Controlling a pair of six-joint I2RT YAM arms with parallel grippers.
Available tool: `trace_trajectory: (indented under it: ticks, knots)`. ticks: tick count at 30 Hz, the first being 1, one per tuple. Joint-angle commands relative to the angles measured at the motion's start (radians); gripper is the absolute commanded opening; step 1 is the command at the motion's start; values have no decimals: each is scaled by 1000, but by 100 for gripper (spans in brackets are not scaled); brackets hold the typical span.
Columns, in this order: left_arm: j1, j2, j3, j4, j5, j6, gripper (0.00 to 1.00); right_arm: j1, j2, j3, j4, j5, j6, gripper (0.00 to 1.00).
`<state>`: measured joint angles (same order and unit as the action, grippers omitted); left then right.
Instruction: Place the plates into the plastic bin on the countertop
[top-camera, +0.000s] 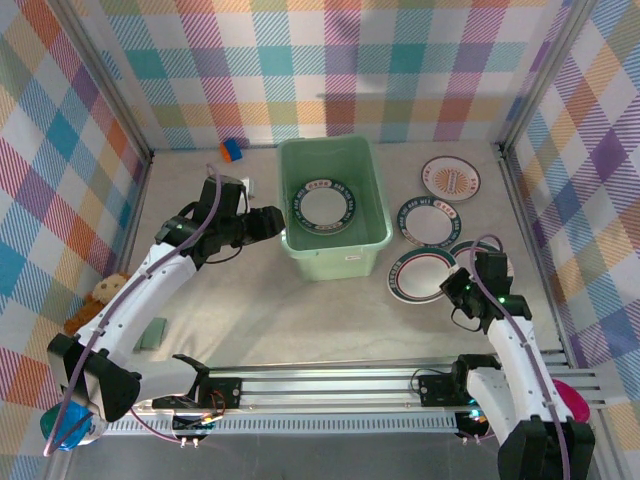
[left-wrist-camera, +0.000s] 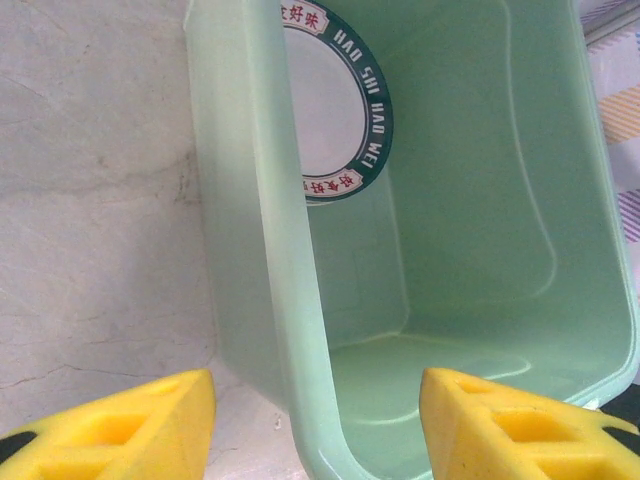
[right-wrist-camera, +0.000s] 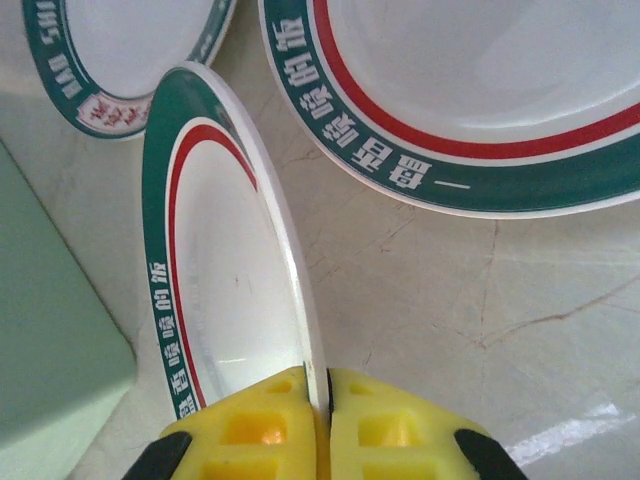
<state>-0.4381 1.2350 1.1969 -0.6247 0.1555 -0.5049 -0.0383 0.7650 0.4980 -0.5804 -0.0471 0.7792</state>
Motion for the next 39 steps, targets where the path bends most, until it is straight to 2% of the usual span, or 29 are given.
trace_trajectory:
  ticks: [1, 4, 9, 13, 17, 21, 23, 30, 33, 39]
  knots:
    - [-11, -25, -2, 2, 7, 10, 56, 1, -50, 84, -67, 22, 46, 0]
    - [-11, -26, 8, -1, 7, 19, 56, 0, -78, 141, -105, 39, 59, 0]
    - [-11, -22, 20, 0, 15, 23, 56, 0, -100, 293, -201, 163, 84, 0]
    - [-11, -21, 24, 7, 19, 28, 56, 1, -96, 426, -191, 220, 100, 0]
    - [-11, 1, 39, 1, 21, 53, 56, 1, -17, 576, -151, 204, 131, 0]
    - [-11, 27, 52, 10, 16, 74, 57, 16, 87, 666, -56, 103, 189, 0]
    - [-8, 40, 60, 20, 16, 86, 57, 75, 154, 717, -19, 97, 202, 0]
    - [44, 106, 106, 23, 48, 102, 58, 342, 393, 885, 55, 202, 190, 0]
    - [81, 127, 117, 28, 77, 97, 58, 428, 488, 939, 71, 233, 211, 0]
    - [145, 148, 129, 29, 117, 101, 58, 538, 657, 1006, 88, 257, 294, 0]
